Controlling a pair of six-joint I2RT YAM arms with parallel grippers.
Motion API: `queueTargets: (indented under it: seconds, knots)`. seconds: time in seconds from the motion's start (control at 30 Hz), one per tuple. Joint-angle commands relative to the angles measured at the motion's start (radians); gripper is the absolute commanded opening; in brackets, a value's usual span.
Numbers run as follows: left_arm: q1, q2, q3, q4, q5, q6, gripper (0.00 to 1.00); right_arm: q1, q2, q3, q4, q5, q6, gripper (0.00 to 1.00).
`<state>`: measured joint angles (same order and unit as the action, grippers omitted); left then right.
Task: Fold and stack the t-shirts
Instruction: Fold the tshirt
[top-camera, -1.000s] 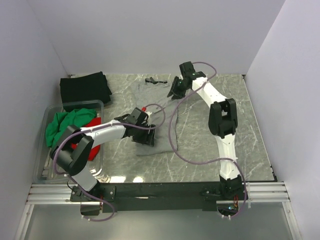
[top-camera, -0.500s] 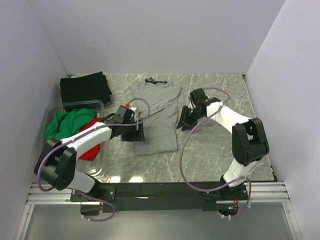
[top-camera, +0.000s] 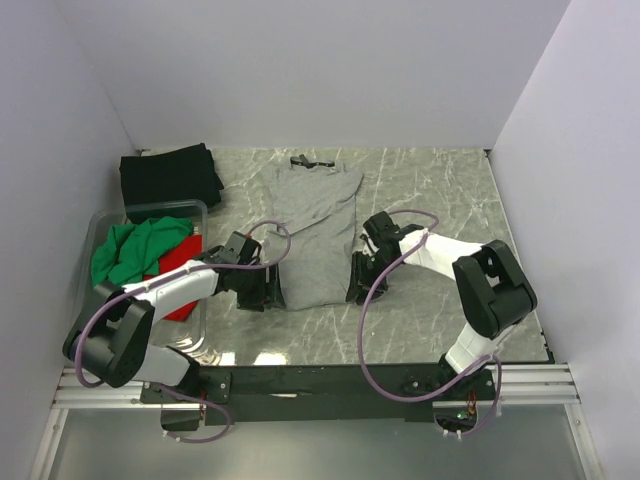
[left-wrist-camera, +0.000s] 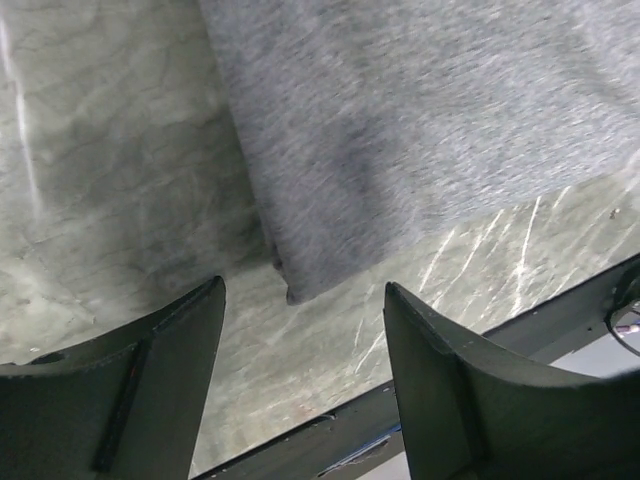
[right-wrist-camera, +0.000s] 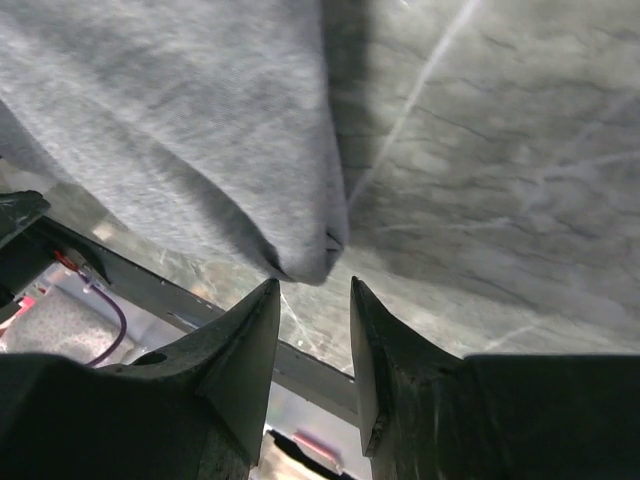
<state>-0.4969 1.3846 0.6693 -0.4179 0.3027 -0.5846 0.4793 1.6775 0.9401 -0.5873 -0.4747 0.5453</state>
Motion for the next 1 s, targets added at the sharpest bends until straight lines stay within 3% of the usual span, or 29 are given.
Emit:
queueTargets:
  seconds: [0.0, 0.3, 0.4, 0.5, 0.6, 0.63, 0.73, 0.97]
  knots:
    - [0.001, 0.017, -0.011, 0.036, 0.030, -0.009, 0.70, 0.018, -0.012, -0.012, 0.056, -0.007, 0.004, 0.42]
    - [0.001, 0.097, -0.002, 0.031, 0.003, -0.004, 0.66, 0.044, 0.050, 0.005, 0.089, 0.021, 0.015, 0.40]
    - [0.001, 0.123, 0.000, 0.025, -0.007, -0.003, 0.62, 0.058, 0.062, 0.022, 0.083, 0.027, 0.012, 0.33]
    - [0.001, 0.157, 0.006, 0.005, -0.020, -0.004, 0.50, 0.064, 0.064, 0.034, 0.063, 0.044, 0.010, 0.22]
    - [0.000, 0.189, 0.009, -0.016, -0.042, -0.009, 0.32, 0.062, 0.054, 0.046, 0.023, 0.074, 0.002, 0.11]
    - [0.001, 0.200, 0.012, -0.030, -0.056, -0.014, 0.19, 0.064, 0.048, 0.049, 0.011, 0.085, 0.001, 0.06]
    - [0.000, 0.226, 0.030, -0.080, -0.114, -0.027, 0.01, 0.062, 0.022, 0.055, -0.046, 0.140, -0.007, 0.01]
    - [0.001, 0.182, 0.062, -0.163, -0.191, -0.058, 0.00, 0.053, -0.027, 0.060, -0.103, 0.174, -0.013, 0.00]
